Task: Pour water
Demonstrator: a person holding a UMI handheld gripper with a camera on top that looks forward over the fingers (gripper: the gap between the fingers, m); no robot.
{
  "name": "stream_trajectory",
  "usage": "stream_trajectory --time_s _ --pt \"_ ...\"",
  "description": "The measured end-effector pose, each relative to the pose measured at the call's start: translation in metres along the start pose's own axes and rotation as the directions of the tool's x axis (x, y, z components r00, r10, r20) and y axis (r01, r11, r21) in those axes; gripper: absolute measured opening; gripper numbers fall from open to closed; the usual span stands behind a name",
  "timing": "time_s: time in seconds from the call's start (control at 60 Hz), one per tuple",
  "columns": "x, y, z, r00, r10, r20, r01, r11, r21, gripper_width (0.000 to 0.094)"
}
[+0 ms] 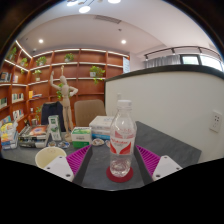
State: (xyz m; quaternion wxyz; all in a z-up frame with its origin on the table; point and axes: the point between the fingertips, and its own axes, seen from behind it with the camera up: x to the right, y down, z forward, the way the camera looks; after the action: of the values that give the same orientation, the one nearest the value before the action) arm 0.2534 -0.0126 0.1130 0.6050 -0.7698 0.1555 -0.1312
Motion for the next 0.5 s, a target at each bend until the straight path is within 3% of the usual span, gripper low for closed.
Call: stream_trajectory --time_s 0.3,0.5 --pt "-0.028 0.008 -0.122 0.995 -0.038 0.092 0.041 0.999 -0.03 0.0884" --pt "-0.05 -0.01 -0.179 0.989 0.003 0.145 -0.006 1.0 0.015 0.0884"
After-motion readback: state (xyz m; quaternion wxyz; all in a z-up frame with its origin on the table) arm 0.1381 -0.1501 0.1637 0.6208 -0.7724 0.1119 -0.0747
